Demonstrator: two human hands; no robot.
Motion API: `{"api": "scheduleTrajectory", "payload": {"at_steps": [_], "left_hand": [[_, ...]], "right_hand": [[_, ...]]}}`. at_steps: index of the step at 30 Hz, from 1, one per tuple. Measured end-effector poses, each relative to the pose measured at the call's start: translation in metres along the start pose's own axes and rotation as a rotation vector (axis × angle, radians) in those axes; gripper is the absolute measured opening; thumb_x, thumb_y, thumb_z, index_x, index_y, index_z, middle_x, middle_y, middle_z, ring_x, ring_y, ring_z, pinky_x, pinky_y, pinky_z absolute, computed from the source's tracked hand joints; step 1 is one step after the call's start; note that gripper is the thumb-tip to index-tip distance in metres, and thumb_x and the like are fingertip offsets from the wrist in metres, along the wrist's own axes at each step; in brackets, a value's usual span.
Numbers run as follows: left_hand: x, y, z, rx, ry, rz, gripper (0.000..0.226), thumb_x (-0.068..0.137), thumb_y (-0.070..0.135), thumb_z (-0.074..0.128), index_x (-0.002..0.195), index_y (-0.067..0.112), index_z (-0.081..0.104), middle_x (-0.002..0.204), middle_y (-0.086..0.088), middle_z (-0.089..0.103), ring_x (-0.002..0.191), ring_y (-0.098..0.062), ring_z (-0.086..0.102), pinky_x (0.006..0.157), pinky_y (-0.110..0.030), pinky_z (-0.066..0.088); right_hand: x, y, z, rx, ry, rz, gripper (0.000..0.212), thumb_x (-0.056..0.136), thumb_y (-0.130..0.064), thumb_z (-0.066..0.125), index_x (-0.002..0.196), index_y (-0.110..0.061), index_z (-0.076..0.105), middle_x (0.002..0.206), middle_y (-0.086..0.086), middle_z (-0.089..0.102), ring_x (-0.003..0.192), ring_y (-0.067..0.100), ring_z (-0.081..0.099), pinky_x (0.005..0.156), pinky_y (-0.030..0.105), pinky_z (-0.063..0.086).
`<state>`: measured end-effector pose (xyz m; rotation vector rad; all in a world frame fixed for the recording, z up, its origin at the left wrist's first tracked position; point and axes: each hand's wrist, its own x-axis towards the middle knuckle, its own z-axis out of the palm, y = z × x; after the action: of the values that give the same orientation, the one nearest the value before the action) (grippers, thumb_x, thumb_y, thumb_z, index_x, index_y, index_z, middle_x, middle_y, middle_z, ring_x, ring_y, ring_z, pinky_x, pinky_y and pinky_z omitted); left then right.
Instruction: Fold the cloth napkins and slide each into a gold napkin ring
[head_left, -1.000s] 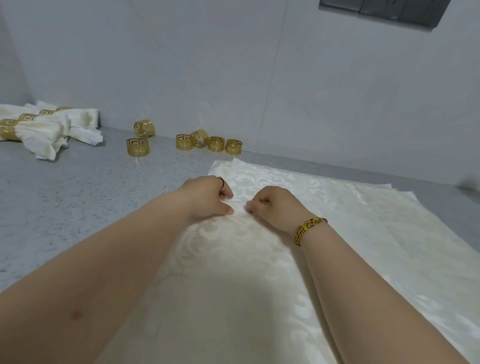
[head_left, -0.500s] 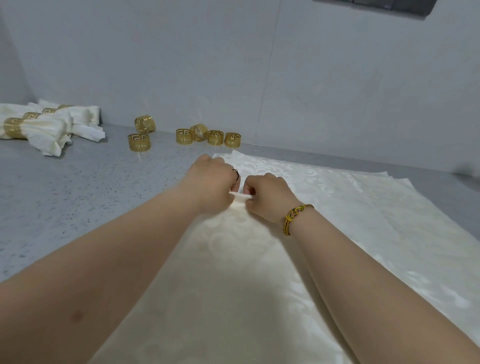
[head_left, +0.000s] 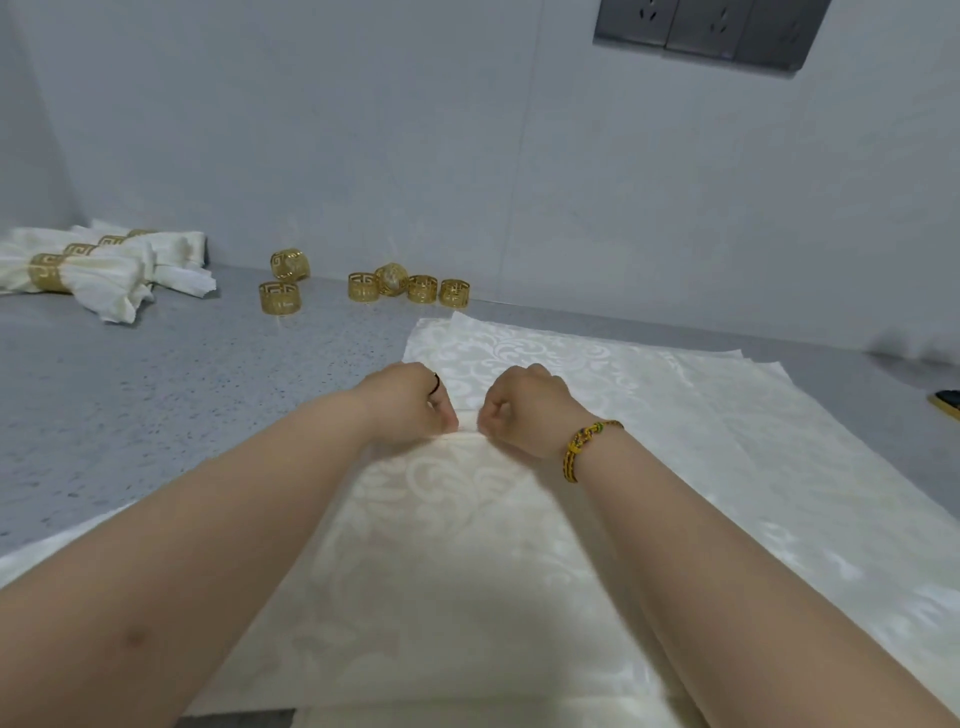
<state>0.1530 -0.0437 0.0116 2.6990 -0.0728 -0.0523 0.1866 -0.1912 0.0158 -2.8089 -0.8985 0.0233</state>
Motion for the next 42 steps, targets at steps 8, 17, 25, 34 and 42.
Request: {"api": "scheduleTrajectory", "payload": {"at_steps": [8, 17, 25, 34, 42], "left_hand": [[0.015, 0.017, -0.013, 0.173, -0.115, -0.064, 0.025, 0.082, 0.02, 0.064, 0.105, 0.018, 0.054, 0.087, 0.009, 0.046, 0.097, -0.019, 0.052, 0.081, -0.027, 0.035], [-0.034, 0.014, 0.016, 0.641, 0.404, 0.483, 0.016, 0.061, 0.02, 0.076, 0.068, 0.025, 0.063, 0.065, 0.008, 0.06, 0.07, -0.013, 0.058, 0.08, -0.024, 0.031], [-0.046, 0.003, 0.004, -0.03, 0.019, 0.087, 0.016, 0.09, 0.03, 0.055, 0.077, 0.025, 0.065, 0.075, 0.019, 0.051, 0.088, -0.01, 0.049, 0.087, -0.021, 0.035], [-0.024, 0.007, -0.01, 0.074, -0.152, -0.039, 0.023, 0.081, 0.027, 0.067, 0.096, 0.021, 0.051, 0.081, 0.013, 0.042, 0.087, -0.011, 0.045, 0.071, -0.021, 0.037], [-0.045, 0.02, -0.004, 0.397, 0.131, 0.229, 0.005, 0.084, 0.025, 0.054, 0.085, 0.028, 0.049, 0.065, 0.013, 0.039, 0.07, -0.009, 0.042, 0.086, -0.022, 0.027]], "right_hand": [[0.015, -0.007, -0.019, -0.015, -0.203, 0.042, 0.023, 0.084, -0.018, 0.058, 0.107, -0.018, 0.054, 0.11, -0.001, 0.056, 0.103, 0.018, 0.052, 0.103, 0.035, 0.026], [-0.025, -0.008, 0.0, -0.153, 0.035, -0.184, 0.017, 0.082, -0.005, 0.045, 0.079, -0.022, 0.042, 0.081, -0.005, 0.047, 0.083, 0.015, 0.037, 0.076, 0.027, 0.024], [-0.04, -0.002, -0.011, 0.214, -0.151, -0.051, 0.013, 0.086, -0.012, 0.052, 0.079, -0.013, 0.063, 0.083, -0.002, 0.059, 0.079, 0.013, 0.052, 0.07, 0.02, 0.042], [-0.022, -0.008, -0.021, 0.024, -0.261, 0.018, 0.029, 0.084, -0.023, 0.06, 0.112, -0.018, 0.058, 0.104, -0.006, 0.054, 0.091, 0.011, 0.046, 0.096, 0.027, 0.03], [-0.039, -0.012, -0.015, -0.066, -0.139, -0.11, 0.029, 0.081, -0.007, 0.051, 0.066, -0.026, 0.034, 0.068, -0.012, 0.041, 0.069, 0.014, 0.041, 0.082, 0.024, 0.027]]}}
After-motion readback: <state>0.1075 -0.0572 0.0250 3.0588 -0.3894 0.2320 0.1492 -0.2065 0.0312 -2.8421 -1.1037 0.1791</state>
